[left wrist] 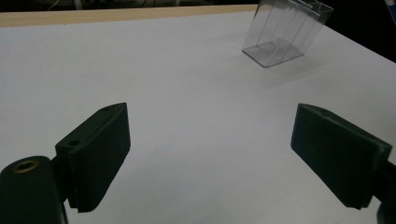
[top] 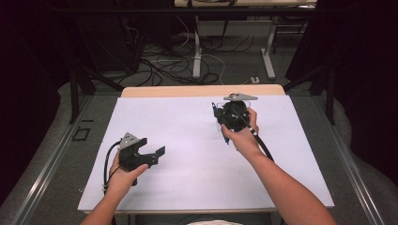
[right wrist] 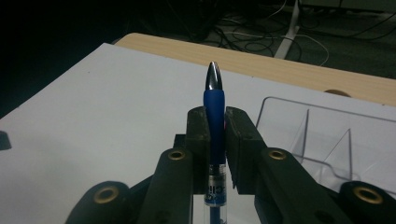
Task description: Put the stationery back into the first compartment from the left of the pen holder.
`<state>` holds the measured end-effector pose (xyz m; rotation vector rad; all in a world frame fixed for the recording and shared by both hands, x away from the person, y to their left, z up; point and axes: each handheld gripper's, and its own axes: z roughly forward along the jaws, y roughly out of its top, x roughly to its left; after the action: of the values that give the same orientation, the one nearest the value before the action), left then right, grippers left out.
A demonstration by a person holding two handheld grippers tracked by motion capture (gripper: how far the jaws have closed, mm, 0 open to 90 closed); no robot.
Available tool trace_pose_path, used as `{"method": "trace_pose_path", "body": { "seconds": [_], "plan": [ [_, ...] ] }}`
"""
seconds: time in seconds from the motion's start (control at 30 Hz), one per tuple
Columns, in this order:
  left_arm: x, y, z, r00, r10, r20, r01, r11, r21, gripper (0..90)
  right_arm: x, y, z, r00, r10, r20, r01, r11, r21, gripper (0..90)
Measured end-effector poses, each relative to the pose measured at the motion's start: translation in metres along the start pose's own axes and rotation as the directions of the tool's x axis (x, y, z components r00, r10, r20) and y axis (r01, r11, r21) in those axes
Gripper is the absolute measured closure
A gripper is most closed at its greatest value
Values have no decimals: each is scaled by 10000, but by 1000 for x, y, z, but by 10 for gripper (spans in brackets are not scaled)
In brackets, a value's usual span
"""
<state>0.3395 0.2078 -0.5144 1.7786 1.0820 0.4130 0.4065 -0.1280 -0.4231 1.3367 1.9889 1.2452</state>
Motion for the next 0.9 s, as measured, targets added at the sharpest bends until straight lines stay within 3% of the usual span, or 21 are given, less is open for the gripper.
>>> {"method": "trace_pose_path", "body": {
  "seconds": [0.57,0.9],
  "plan": [
    [6,-1,-4,9995,-66,-304,64,9999,-93,109,-22,41,20,9969,297,735,-280,9993,-244,804],
    [7,-2,-6,9986,150,-510,-156,9998,-114,93,-30,58,33,9939,389,1028,-351,9986,-387,804]
  ]
}}
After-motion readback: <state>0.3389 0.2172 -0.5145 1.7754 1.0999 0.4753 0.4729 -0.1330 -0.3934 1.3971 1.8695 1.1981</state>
